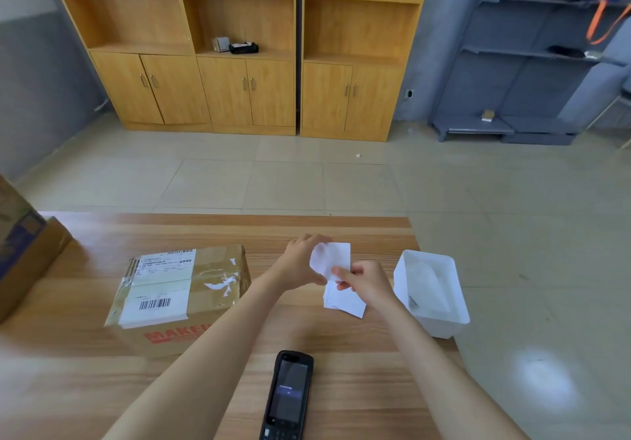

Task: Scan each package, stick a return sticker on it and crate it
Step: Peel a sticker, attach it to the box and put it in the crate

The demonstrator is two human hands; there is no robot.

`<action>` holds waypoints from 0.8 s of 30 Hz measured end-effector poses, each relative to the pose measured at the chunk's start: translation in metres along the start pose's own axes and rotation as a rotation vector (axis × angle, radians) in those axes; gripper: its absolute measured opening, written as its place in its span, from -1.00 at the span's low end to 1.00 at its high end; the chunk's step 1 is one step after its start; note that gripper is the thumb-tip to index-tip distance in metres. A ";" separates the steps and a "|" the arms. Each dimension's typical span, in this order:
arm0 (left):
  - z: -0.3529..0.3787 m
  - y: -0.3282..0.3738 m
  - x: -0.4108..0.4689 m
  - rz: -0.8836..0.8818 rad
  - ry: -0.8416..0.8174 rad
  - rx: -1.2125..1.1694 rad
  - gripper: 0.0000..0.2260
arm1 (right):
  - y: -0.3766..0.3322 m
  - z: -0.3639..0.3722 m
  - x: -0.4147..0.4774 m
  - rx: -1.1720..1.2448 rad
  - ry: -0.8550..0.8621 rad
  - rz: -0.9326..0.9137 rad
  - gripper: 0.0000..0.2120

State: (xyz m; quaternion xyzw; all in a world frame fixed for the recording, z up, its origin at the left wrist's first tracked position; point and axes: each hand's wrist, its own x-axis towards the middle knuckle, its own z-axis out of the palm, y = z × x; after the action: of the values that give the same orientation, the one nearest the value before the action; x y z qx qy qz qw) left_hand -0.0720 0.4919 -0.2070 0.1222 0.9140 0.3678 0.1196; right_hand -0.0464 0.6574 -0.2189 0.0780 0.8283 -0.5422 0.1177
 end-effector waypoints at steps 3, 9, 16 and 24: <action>0.003 0.003 0.001 0.029 0.013 0.110 -0.27 | 0.000 -0.003 0.001 -0.005 -0.013 0.005 -0.76; 0.006 0.007 0.002 0.072 0.012 0.218 -0.28 | 0.003 -0.011 0.002 -0.059 -0.006 0.004 -0.68; 0.006 0.007 0.006 0.095 -0.001 0.196 -0.32 | 0.003 -0.014 0.004 -0.093 0.000 -0.008 -0.65; 0.013 0.002 0.006 0.147 0.118 0.171 -0.35 | 0.007 -0.010 0.008 0.001 0.017 0.032 -0.78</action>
State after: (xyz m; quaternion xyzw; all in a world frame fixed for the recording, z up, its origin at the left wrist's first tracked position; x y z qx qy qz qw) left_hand -0.0729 0.5035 -0.2157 0.1769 0.9361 0.3027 0.0275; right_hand -0.0531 0.6694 -0.2231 0.0960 0.8278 -0.5398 0.1192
